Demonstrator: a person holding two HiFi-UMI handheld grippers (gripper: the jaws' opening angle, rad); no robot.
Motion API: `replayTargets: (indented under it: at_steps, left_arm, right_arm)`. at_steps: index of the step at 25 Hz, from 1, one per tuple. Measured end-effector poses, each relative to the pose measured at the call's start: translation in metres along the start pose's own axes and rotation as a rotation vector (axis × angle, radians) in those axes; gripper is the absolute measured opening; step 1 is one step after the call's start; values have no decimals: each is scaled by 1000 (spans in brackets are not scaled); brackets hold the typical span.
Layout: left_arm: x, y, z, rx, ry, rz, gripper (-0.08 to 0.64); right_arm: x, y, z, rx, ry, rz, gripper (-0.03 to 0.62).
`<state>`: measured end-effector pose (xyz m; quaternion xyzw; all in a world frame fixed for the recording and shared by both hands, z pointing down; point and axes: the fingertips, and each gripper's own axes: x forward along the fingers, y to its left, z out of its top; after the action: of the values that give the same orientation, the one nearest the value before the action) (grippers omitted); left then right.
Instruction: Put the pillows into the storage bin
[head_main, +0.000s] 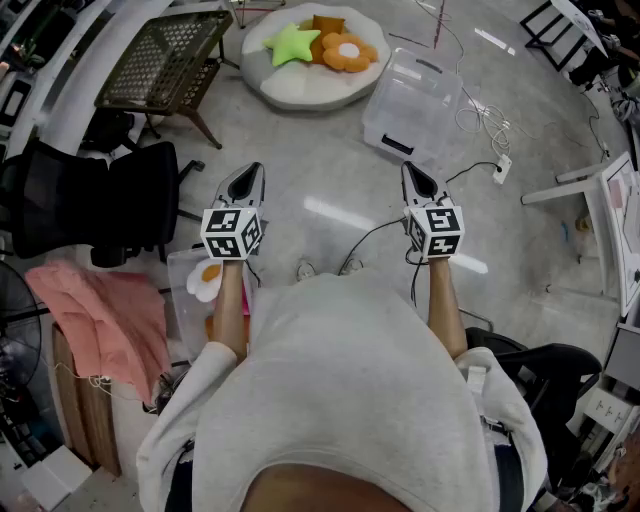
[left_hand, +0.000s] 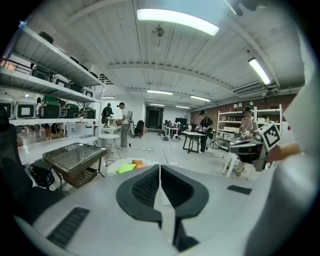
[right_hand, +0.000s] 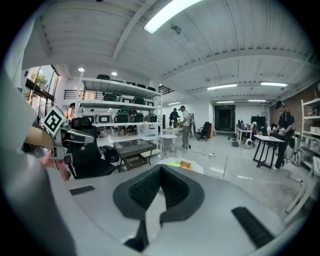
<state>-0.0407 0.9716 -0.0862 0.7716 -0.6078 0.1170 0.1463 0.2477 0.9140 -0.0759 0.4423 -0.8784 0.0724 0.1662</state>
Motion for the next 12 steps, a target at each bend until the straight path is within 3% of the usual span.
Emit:
replayTargets:
  at_steps: [12]
  left_arm:
    - [1, -10, -3, -4, 9, 11, 17]
  right_arm:
    - [-3, 0, -9, -21, 16, 17, -2]
